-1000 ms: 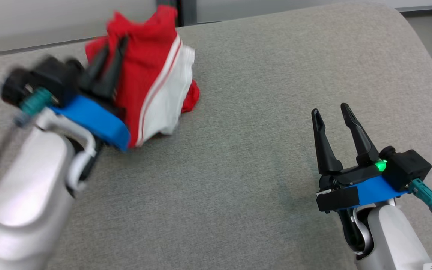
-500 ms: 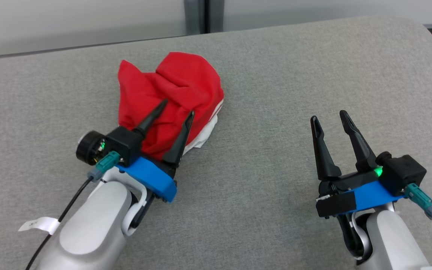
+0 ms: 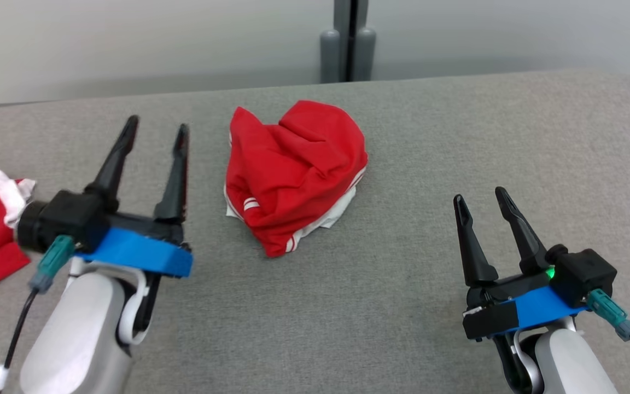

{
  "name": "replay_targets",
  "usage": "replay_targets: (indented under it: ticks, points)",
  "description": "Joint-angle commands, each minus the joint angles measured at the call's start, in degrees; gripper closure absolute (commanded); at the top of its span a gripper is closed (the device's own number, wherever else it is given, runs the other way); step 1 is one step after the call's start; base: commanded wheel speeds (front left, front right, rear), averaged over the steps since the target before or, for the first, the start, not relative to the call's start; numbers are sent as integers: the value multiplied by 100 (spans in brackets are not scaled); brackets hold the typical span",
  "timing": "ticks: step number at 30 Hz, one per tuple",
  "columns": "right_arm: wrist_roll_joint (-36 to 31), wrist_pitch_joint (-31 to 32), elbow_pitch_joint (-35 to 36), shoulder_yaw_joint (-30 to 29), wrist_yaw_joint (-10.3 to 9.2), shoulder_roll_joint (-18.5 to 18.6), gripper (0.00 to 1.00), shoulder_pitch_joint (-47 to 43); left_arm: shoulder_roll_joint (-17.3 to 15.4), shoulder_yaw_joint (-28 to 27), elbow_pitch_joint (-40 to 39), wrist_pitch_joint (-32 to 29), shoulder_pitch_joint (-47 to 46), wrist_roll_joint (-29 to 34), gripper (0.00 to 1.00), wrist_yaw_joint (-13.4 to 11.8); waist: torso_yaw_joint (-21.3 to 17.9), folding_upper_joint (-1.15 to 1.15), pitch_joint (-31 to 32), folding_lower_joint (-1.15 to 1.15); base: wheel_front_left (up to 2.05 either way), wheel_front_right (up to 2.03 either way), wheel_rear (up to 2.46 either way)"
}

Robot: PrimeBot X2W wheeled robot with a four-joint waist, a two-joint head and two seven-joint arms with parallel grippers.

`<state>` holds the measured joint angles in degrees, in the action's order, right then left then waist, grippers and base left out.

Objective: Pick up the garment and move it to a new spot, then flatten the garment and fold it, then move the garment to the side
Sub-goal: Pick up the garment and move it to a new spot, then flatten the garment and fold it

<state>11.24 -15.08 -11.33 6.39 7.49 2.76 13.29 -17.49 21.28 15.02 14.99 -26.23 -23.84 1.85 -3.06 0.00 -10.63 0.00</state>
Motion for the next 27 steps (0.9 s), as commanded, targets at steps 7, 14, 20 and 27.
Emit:
replay_targets:
  ticks: [7,14,20,27]
  points:
    - [-83,-10,-2,-53,1,24,0,-233,104,-858,-213,27,790,288,0,7,239,0,240,0,0,0,0]
    - [-112,-9,-93,-77,1,23,0,-346,313,-1439,-274,28,1437,552,0,63,320,0,453,0,0,0,0]
    - [-145,1,-162,-103,1,23,0,-410,517,-1799,-297,28,1888,756,0,146,331,0,597,0,0,0,0]
    - [-183,1,-431,-174,1,22,0,-281,736,-2029,-264,28,2153,1005,0,271,358,0,649,0,0,0,0]
